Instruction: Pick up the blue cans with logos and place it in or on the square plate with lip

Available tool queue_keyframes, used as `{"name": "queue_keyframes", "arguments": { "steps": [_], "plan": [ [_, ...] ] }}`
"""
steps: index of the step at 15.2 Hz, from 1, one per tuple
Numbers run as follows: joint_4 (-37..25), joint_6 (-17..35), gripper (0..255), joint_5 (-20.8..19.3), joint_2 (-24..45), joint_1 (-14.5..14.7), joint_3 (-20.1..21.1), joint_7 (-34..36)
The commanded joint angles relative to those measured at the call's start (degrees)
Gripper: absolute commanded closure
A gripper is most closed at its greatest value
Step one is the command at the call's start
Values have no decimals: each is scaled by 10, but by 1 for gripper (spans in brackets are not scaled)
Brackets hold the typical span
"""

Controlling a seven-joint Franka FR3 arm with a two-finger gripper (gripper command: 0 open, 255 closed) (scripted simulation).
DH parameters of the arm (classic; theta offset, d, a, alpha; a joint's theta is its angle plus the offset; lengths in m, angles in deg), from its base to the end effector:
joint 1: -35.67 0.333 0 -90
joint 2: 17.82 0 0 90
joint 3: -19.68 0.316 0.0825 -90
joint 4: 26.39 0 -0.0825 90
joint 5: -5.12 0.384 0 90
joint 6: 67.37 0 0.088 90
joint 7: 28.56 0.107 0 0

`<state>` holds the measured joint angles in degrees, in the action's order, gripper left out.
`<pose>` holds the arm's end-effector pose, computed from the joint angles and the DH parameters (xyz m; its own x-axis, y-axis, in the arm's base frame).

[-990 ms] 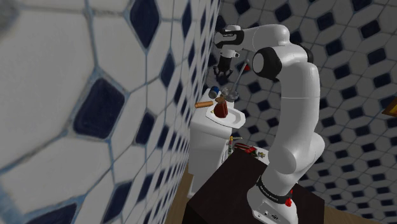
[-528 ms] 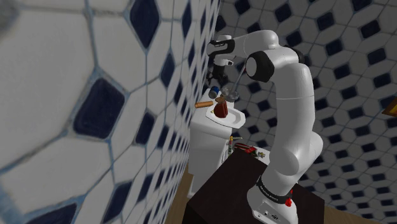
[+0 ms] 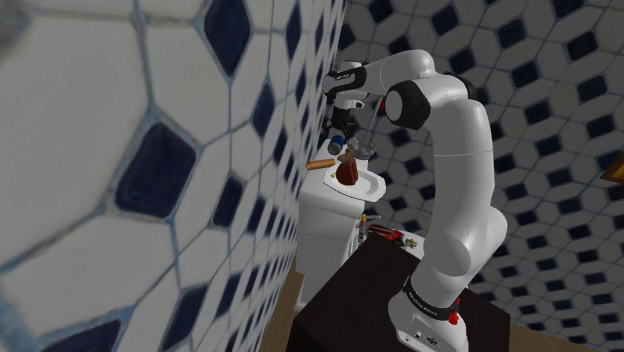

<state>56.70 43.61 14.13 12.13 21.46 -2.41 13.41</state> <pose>0.5942 -0.3658 0.4012 0.1946 -0.9804 0.0303 -0.9806 -0.1937 0.0293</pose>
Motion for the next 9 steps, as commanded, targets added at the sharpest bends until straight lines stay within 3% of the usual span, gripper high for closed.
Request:
{"name": "queue_keyframes", "arguments": {
  "steps": [1,5,6,9],
  "plan": [
    [5,-2,0,0,6,-2,-1,0],
    [5,-2,0,0,6,-3,-1,1],
    [12,2,255,-1,3,-2,-1,-1],
    [-2,-7,255,0,8,-4,0,0]
  ]
}}
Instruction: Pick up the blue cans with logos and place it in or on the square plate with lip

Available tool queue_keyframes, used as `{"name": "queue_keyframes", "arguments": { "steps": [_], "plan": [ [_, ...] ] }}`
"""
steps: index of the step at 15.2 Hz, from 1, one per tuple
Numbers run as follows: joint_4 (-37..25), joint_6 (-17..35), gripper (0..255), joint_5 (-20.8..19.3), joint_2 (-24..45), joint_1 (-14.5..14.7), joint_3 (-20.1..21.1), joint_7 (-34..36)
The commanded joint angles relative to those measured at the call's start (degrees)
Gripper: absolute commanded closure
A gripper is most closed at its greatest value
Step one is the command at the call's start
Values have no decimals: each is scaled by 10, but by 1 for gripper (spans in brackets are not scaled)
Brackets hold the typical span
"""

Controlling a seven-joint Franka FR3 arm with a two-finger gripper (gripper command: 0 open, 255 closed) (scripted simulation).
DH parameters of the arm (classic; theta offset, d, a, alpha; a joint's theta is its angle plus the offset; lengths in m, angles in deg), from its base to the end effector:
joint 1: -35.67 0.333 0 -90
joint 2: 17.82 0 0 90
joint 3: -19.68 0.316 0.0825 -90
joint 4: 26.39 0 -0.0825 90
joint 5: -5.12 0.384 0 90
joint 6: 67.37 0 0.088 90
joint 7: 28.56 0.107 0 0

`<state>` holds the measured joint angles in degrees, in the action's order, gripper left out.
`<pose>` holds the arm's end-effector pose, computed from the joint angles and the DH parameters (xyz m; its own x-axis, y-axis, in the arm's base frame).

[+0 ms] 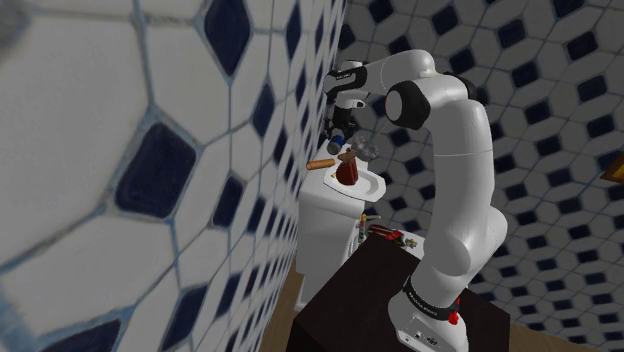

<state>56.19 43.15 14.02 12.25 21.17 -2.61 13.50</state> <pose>0.5923 -0.3703 0.4037 0.1872 -0.9818 0.0324 -0.9820 -0.1862 0.0324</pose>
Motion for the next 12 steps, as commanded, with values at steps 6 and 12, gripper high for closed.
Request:
{"name": "queue_keyframes", "arguments": {
  "steps": [6,12],
  "plan": [
    [10,3,255,1,5,0,1,0],
    [-21,-38,255,-4,-6,-1,-2,2]
  ]
}}
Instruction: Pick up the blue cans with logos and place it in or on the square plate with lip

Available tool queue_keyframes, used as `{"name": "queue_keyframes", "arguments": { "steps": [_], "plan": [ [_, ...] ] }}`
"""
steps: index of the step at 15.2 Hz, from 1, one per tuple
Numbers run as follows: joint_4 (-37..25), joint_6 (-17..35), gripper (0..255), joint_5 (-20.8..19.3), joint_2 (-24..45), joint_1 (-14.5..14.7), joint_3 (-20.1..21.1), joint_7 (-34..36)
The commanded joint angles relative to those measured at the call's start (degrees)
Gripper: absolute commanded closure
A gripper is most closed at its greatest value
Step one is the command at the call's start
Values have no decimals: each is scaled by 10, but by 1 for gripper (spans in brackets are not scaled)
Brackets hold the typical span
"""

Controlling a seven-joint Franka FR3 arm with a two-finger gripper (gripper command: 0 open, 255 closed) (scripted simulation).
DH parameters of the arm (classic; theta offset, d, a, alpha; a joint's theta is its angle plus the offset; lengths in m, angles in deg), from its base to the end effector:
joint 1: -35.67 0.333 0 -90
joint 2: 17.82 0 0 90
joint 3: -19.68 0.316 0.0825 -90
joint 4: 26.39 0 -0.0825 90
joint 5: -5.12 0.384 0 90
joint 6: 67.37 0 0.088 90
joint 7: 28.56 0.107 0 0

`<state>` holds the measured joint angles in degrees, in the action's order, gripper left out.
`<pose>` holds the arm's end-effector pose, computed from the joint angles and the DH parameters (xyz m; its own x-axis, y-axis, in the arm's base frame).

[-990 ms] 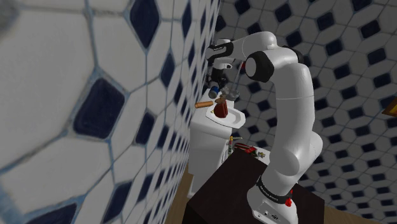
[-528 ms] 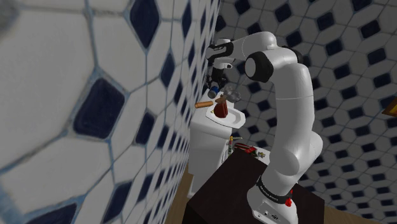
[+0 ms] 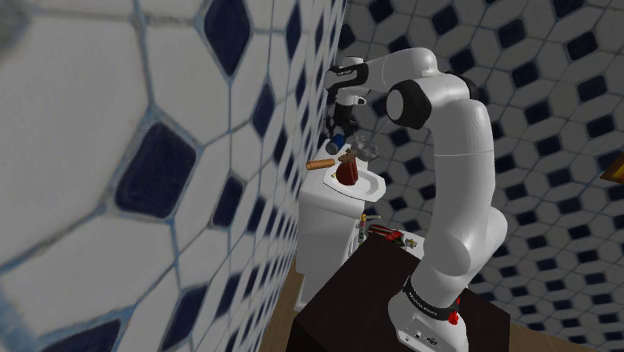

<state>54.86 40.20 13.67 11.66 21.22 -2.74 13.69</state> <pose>0.5906 -0.3682 0.4171 0.1872 -0.9821 0.0197 -0.9814 -0.1862 0.0462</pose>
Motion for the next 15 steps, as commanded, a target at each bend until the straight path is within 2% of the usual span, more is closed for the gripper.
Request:
{"name": "queue_keyframes", "arguments": {
  "steps": [1,12,15],
  "plan": [
    [-13,-15,255,-1,-1,-1,-1,0],
    [-88,-93,255,-4,-6,-8,-3,2],
    [42,-49,255,-32,-94,27,-11,18]
  ]
}}
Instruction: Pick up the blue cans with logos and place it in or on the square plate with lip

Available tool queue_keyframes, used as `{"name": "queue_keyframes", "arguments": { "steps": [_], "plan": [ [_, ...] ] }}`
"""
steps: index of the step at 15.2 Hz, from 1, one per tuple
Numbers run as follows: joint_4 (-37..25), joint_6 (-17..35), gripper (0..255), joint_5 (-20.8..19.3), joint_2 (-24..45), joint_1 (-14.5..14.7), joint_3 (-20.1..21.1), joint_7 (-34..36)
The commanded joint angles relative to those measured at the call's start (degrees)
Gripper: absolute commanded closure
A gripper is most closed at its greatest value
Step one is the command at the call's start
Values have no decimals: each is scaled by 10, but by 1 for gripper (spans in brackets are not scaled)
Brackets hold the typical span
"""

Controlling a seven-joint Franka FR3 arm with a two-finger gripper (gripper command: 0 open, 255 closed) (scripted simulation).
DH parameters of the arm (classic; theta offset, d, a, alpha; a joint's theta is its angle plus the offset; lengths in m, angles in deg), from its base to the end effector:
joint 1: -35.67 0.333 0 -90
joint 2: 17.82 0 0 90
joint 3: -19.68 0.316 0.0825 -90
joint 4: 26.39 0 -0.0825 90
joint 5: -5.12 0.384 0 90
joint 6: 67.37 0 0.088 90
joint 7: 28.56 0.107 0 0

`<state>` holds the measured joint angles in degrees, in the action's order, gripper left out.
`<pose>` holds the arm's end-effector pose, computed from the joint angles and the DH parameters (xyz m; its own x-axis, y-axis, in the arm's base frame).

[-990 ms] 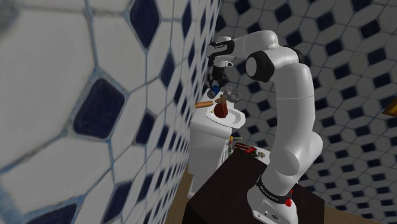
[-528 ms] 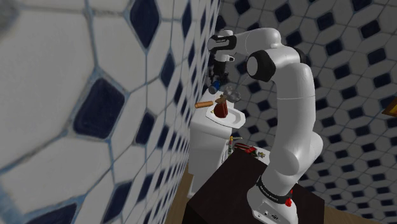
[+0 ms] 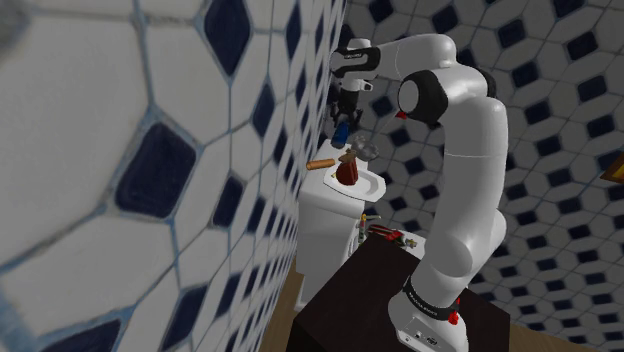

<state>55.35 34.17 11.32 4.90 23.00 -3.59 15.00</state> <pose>0.5709 -0.3501 0.4822 0.1867 -0.9822 0.0189 -0.9815 -0.1856 0.0477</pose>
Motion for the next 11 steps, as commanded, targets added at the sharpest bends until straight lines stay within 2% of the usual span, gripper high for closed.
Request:
{"name": "queue_keyframes", "arguments": {
  "steps": [1,6,11],
  "plan": [
    [74,23,255,-19,-54,20,-4,11],
    [235,63,255,-71,-184,56,-2,55],
    [366,79,255,-120,-306,72,15,106]
  ]
}}
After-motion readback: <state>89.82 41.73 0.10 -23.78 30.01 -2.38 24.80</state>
